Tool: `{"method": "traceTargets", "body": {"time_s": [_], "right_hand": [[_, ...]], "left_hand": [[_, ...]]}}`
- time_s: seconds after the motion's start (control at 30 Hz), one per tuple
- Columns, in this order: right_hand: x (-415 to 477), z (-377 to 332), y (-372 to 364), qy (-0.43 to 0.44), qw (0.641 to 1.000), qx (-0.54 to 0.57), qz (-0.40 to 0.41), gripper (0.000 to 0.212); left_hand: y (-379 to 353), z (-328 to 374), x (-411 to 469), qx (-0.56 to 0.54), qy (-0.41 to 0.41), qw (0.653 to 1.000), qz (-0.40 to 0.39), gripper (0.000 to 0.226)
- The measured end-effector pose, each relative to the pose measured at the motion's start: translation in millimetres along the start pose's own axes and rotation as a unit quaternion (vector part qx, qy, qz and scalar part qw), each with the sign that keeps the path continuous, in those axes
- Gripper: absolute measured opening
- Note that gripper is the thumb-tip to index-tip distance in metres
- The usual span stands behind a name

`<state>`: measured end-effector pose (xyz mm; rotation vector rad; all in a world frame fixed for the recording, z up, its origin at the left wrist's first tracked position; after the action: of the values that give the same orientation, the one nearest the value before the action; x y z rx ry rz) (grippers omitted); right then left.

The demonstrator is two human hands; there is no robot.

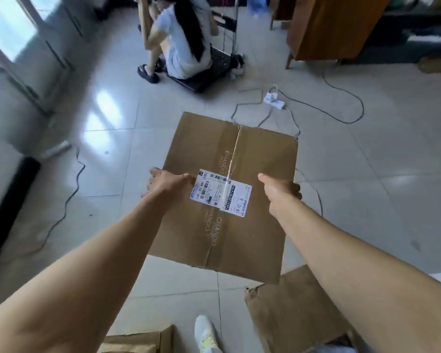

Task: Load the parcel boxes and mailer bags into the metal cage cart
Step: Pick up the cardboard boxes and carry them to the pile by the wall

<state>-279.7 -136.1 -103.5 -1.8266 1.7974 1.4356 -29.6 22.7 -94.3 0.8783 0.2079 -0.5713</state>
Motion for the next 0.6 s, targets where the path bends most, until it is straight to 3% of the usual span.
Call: {"method": "traceTargets", "body": {"time_s": [0.1, 0.23, 0.37, 0.53, 0.6], "right_hand": [[-56, -53, -59, 0.068, 0.996, -0.025, -0.042, 0.088], [-124, -106, -140, 0.133, 0.980, -0.064, -0.136, 0.109], [-195, -148, -210, 0.191, 0.958, -0.124, -0.177, 0.093], [-274, -171, -333, 0.276, 0.880, -0.226, -0.314, 0.096], [-297, -171, -374, 0.286, 0.861, -0.274, -0.320, 0.090]], "left_hand": [[83, -15, 15, -0.055, 0.032, 0.996, 0.055, 0.086], [179, -44, 24, -0.115, 0.066, 0.982, 0.137, 0.085], [260, -76, 21, -0.163, 0.090, 0.956, 0.228, 0.084], [330, -141, 31, -0.226, 0.165, 0.910, 0.306, 0.094], [346, -169, 31, -0.243, 0.207, 0.885, 0.340, 0.095]]}}
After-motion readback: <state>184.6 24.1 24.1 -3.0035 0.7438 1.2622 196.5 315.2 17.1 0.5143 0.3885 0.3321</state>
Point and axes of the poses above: each hand's wrist, its own x-axis towards the middle knuckle, its own y-axis out of the back of the hand, z = x × y, the point moved 6 cm from there along x, towards the middle knuckle, and after that the axes turned 9 degrees about -y, right-handed, at the moved point
